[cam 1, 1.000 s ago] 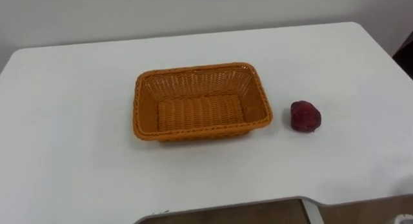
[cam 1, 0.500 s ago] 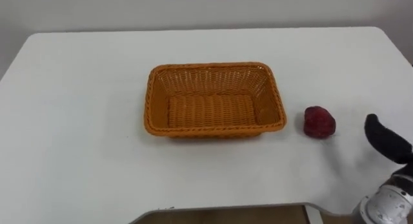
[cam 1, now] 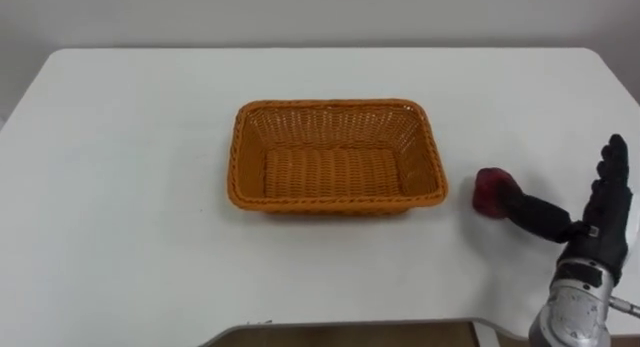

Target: Pick and place apple

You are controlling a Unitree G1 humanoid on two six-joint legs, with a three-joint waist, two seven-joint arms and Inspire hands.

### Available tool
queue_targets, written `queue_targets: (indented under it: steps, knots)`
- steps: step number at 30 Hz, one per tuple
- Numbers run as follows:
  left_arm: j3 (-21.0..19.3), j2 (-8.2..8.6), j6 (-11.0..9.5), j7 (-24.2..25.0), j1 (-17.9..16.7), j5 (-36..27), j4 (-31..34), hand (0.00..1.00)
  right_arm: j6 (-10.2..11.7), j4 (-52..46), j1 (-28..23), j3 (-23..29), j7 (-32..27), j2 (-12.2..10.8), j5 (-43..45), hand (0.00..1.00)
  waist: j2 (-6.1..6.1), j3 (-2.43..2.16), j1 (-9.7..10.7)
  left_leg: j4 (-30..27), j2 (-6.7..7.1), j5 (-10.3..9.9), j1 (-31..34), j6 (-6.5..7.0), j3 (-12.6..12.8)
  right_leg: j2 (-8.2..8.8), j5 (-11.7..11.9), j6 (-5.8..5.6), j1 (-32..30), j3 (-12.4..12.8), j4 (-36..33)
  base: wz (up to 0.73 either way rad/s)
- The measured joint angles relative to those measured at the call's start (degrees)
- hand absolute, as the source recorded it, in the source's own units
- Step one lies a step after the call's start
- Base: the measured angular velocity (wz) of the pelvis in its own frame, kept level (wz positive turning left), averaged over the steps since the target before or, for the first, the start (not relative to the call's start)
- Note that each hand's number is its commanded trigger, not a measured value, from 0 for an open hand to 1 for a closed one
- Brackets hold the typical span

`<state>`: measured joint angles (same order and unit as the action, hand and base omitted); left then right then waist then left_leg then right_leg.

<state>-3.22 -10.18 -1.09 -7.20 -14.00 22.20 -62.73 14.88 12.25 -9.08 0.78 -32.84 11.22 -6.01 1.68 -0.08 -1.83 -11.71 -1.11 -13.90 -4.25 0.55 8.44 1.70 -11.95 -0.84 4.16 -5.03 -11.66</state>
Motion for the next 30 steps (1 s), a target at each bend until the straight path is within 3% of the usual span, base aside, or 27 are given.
queue_targets:
  steps: [15,24,30]
  knots:
    - [0.01,-0.11,1.17,1.77,-0.54,0.0,1.43,0.0,-0.17,0.01,1.58,0.02,1.89,0.26,0.0,0.0,0.5,0.37,0.0,-0.15,0.02,0.03,0.42,-0.03,-0.88,0.09,0.0,0.01,0.11,-1.0,0.1,0.02]
    - [0.0,-0.25,2.31,1.96,-0.67,0.47,2.94,0.0,-3.03,0.51,1.73,-0.01,4.45,1.56,0.04,0.0,0.71,0.44,0.08,-0.09,0.08,0.17,0.67,-0.09,-2.4,0.18,0.02,0.03,0.35,-2.96,0.25,0.09]
    - [0.01,-0.27,3.22,2.2,-1.1,2.31,3.07,0.0,-4.82,7.55,3.66,0.02,9.58,2.33,0.08,0.0,1.04,0.25,-0.02,0.01,0.2,0.17,-0.34,-0.09,-2.6,0.18,0.05,0.06,2.24,-3.2,1.98,0.02]
